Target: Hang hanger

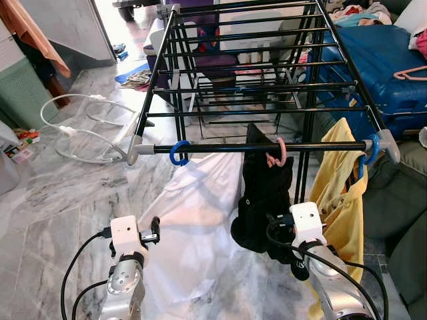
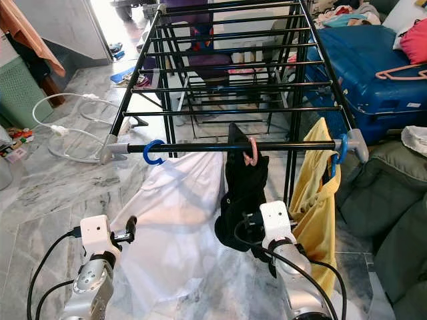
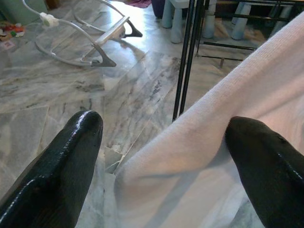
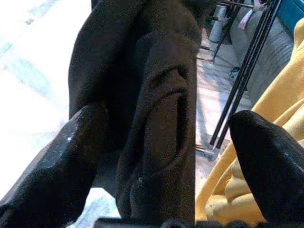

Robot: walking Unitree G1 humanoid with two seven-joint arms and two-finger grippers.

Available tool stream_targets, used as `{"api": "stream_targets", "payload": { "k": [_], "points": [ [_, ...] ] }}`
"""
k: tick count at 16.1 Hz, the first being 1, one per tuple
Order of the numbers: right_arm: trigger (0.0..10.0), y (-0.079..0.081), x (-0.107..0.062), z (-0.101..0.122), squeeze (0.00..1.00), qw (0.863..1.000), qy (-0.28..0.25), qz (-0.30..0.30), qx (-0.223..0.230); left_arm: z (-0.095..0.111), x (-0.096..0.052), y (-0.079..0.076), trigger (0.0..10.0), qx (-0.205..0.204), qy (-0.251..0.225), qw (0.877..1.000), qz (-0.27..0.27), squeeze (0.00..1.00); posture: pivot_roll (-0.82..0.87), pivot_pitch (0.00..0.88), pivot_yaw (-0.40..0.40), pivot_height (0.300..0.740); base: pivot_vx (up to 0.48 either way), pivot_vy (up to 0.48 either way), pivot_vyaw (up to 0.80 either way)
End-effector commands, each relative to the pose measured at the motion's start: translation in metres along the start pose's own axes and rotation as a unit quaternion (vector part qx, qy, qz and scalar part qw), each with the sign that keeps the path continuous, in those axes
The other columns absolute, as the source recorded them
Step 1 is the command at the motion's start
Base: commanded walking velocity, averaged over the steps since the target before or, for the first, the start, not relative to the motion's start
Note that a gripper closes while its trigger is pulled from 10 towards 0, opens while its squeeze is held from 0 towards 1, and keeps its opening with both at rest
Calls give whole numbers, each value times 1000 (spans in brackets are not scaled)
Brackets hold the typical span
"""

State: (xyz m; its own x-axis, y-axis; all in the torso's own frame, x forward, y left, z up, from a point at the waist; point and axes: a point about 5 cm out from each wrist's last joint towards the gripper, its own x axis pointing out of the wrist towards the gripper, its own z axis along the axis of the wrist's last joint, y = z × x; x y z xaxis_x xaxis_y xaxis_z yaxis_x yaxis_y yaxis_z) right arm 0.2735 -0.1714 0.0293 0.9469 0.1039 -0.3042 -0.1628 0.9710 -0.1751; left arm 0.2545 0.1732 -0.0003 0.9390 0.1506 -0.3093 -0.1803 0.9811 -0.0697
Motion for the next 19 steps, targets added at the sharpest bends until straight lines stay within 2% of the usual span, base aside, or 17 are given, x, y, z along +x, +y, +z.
{"api": "stream_targets", "payload": {
  "k": [1, 9, 11, 12, 13, 14, 19],
  "points": [
    [10000, 1, 1, 6, 1000, 1000, -9, 3, 0, -2, -1, 7, 10000, 6, 4, 1000, 14, 0, -140, 0, 107, 740, -251, 0, 0],
    [10000, 4, 1, 8, 996, 1000, -10, 10, -1, -1, 1, 6, 10000, 8, 5, 1000, 15, 0, -142, 0, 111, 740, -278, 0, 0],
    [10000, 5, 2, 8, 973, 1000, -9, 10, 0, -1, 2, 6, 10000, 9, 4, 1000, 14, 0, -143, 0, 114, 740, -289, 0, 0],
    [10000, 6, 2, 8, 929, 1000, -9, 12, 1, 0, 2, 6, 10000, 10, 4, 1000, 13, 0, -142, 0, 115, 740, -289, 0, 0],
    [10000, 6, 2, 8, 416, 1000, -8, 14, 1, 0, 3, 6, 10000, 10, 4, 1000, 13, 0, -142, 0, 115, 740, -285, 0, 0],
    [10000, 7, 2, 8, 0, 1000, -9, 17, 1, 1, 3, 6, 10000, 11, 4, 1000, 14, 0, -141, 0, 116, 740, -300, 0, 0],
    [10000, 11, 3, 10, 0, 999, -13, 33, 0, 0, 4, 6, 10000, 13, 6, 1000, 17, 0, -134, 0, 111, 740, -301, 0, 0]
  ]
}}
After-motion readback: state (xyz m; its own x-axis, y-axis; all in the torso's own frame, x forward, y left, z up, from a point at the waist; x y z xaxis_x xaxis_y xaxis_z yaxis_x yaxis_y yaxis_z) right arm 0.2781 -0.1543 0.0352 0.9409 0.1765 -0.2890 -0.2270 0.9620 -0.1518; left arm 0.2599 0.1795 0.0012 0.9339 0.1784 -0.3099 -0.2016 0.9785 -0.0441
